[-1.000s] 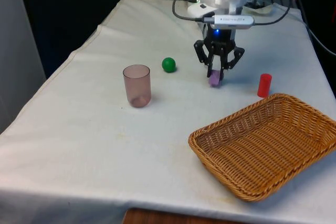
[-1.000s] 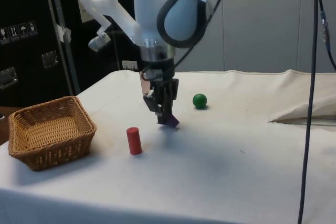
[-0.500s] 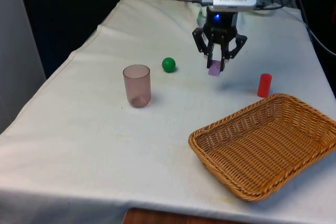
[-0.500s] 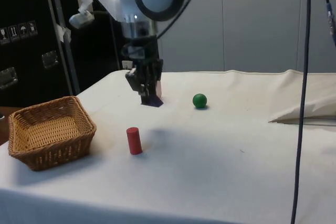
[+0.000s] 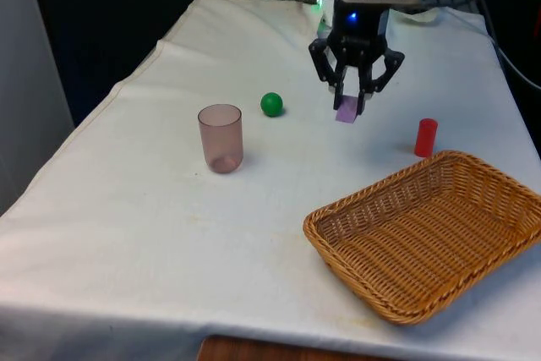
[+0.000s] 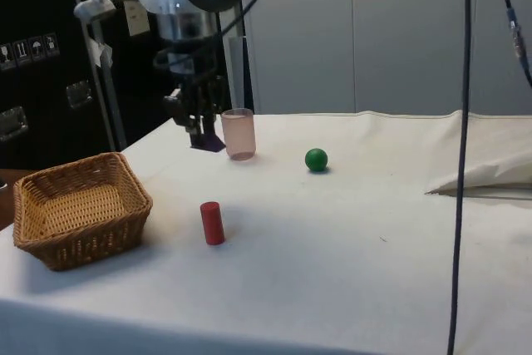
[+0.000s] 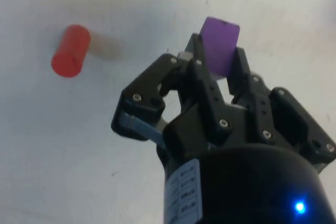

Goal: Pick up the triangular block and place it into the basket.

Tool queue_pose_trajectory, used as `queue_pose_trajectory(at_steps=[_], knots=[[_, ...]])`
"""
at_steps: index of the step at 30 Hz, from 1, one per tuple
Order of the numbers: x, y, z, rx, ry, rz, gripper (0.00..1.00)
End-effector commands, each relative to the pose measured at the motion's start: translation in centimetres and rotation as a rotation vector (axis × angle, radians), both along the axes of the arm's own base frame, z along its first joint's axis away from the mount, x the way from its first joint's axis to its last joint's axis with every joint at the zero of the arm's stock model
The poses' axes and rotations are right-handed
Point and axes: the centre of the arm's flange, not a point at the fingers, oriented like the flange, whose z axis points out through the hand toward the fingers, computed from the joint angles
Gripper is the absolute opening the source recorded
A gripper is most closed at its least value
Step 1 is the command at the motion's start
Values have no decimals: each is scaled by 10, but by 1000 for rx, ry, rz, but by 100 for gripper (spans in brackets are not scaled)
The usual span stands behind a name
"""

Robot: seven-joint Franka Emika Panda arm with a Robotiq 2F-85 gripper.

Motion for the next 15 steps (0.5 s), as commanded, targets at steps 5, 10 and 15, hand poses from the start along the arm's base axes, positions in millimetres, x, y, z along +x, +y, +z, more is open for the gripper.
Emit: queue_pose_trajectory(at_steps=[5,10,15], knots=[[23,6,11,0,-4,1,33],[36,11,15,-2,-9,2,33],[54,19,20,-5,-20,6,33]])
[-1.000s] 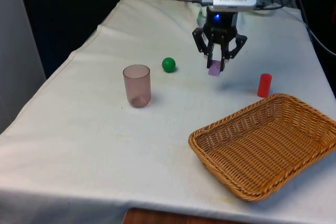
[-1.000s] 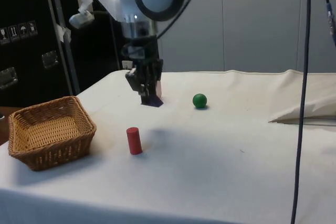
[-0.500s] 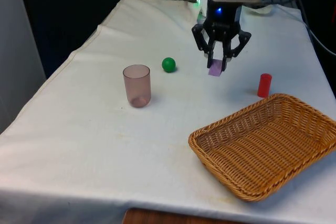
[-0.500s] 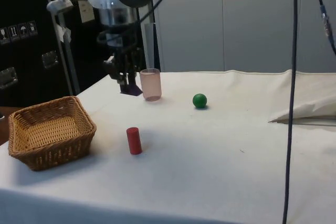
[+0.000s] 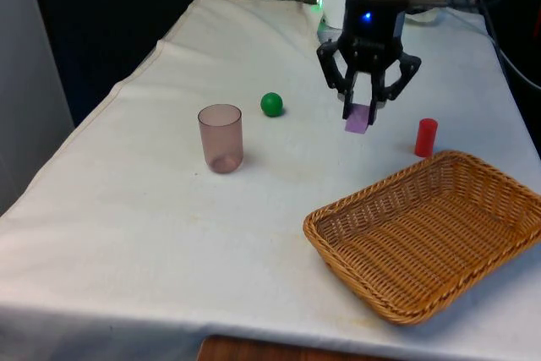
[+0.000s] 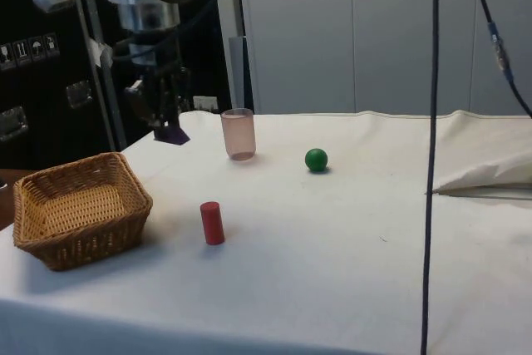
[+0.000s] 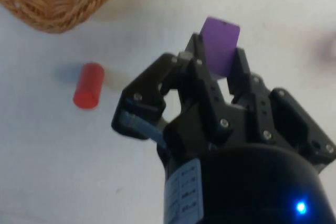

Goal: Pick up the triangular block and place it into the basket.

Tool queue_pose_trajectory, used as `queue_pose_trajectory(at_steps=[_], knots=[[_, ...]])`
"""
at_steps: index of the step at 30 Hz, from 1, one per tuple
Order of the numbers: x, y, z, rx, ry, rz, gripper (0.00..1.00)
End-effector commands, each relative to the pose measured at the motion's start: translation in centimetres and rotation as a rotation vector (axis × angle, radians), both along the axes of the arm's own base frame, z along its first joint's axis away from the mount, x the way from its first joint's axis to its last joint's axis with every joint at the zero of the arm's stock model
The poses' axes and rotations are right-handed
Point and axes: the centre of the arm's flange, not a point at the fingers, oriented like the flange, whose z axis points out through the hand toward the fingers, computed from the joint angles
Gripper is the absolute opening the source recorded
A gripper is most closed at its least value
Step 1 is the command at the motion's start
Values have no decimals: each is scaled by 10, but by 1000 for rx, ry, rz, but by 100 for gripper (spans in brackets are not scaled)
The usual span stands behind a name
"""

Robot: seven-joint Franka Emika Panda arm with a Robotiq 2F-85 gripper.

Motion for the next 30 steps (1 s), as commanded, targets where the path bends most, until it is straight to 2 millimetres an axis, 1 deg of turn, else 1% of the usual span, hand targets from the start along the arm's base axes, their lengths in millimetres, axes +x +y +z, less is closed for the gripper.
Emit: queue_pose_trajectory(at_steps=[1,2,5,16,17,19,22,25,26,27,30], knots=[[4,3,0,6,6,-4,33],[3,1,0,0,0,0,33],[15,9,0,6,-2,0,33],[45,27,-2,10,-51,6,33],[43,25,-2,0,-47,9,33],[51,32,-4,16,-71,7,33],[56,37,-5,24,-89,11,33],[61,41,-7,31,-108,14,33],[59,39,-6,21,-103,16,33],[63,44,-8,36,-121,18,33],[66,49,-14,42,-132,28,33]])
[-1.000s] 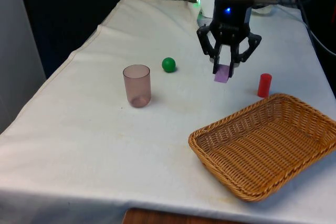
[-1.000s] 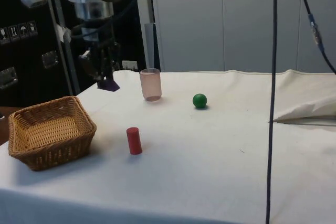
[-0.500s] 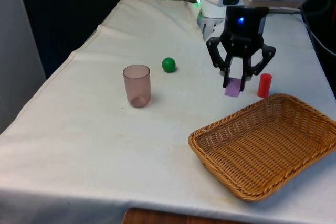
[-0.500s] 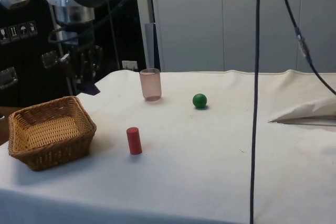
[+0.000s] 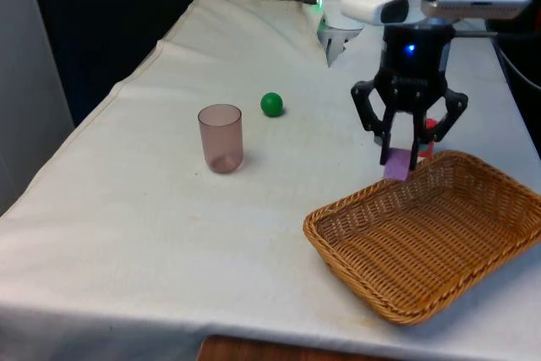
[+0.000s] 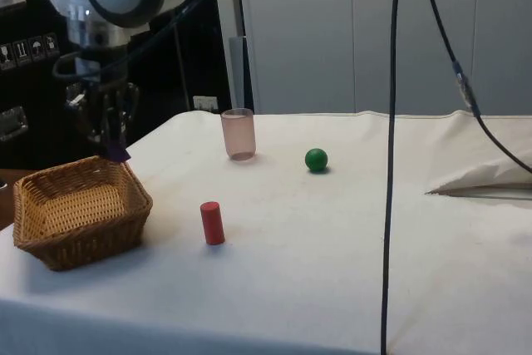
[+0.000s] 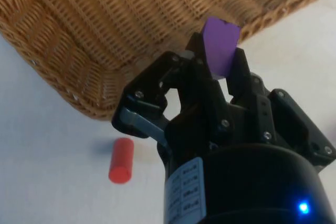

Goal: Pick up the triangular block and place it into the basket.

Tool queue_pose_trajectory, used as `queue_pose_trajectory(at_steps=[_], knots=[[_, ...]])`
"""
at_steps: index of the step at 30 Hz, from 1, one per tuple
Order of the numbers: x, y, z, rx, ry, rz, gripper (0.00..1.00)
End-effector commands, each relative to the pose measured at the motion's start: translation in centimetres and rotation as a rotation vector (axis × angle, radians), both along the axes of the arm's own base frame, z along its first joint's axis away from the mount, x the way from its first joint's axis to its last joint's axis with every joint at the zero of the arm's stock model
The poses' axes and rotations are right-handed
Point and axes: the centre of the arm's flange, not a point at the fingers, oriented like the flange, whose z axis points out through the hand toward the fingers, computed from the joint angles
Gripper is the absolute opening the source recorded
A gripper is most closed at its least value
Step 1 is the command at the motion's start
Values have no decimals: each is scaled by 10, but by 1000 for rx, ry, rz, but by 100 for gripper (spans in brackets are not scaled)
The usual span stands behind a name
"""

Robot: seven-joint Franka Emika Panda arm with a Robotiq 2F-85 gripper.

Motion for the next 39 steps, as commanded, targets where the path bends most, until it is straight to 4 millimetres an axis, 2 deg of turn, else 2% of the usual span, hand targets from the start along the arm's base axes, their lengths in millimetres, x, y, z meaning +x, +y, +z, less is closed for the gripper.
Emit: queue_pose_trajectory(at_steps=[1,8,11,12,17,21,22,28,29,30,31,39], knots=[[2,4,-4,14,-8,5,33],[8,20,-29,10,-21,36,33],[9,20,-31,6,-22,36,33],[12,27,-40,9,-25,46,33],[22,40,-56,9,-31,62,34],[27,44,-60,8,-35,67,44],[29,45,-62,8,-37,68,53],[30,46,-64,6,-42,71,83],[30,48,-65,8,-37,71,83],[30,48,-65,8,-37,71,93],[30,48,-65,8,-37,72,97],[30,46,-64,6,-39,71,100]])
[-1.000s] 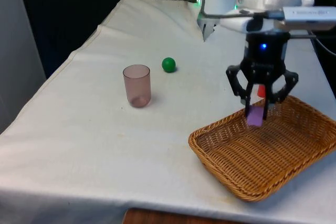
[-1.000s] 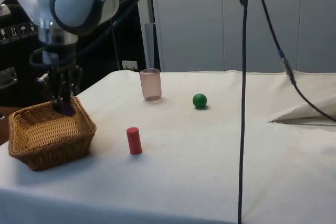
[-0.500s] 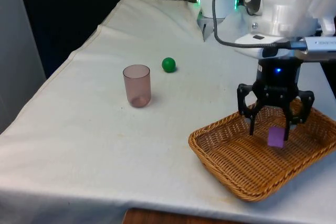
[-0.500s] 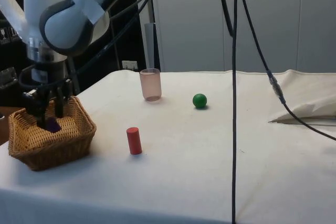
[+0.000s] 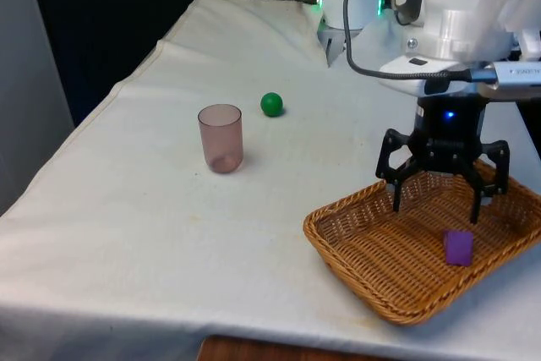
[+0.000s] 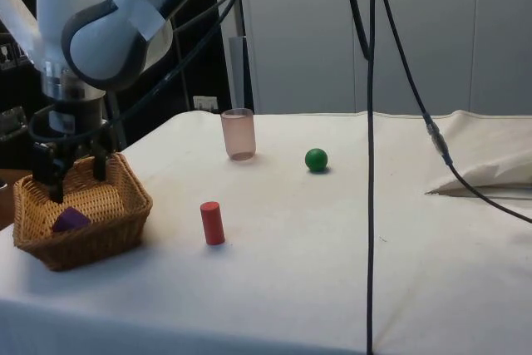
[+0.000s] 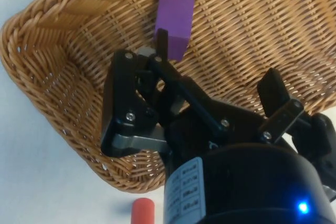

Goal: Pick up the triangular block and place it into the basket.

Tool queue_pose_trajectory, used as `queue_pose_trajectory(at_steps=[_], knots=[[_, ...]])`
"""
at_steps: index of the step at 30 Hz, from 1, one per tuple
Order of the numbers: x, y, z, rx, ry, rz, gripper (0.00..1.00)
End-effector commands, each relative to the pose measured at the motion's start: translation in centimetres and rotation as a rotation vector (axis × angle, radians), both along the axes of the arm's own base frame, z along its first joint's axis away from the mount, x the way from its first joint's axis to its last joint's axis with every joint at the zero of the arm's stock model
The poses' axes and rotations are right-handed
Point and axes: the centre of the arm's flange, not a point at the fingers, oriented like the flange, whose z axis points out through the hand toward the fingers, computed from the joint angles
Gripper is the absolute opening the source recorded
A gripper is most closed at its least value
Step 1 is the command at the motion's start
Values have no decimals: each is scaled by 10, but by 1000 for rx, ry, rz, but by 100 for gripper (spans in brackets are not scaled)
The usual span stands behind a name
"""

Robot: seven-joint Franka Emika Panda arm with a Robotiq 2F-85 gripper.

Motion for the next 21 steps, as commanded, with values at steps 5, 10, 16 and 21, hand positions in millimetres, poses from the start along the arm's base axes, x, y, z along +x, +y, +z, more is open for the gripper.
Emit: queue_pose_trajectory(at_steps=[5,10,16,21], knots=[[0,-4,10,-3,5,-2,100],[0,-7,25,-8,12,-4,100],[-1,-9,44,-12,19,-4,100],[-3,-10,58,-17,26,-5,100]])
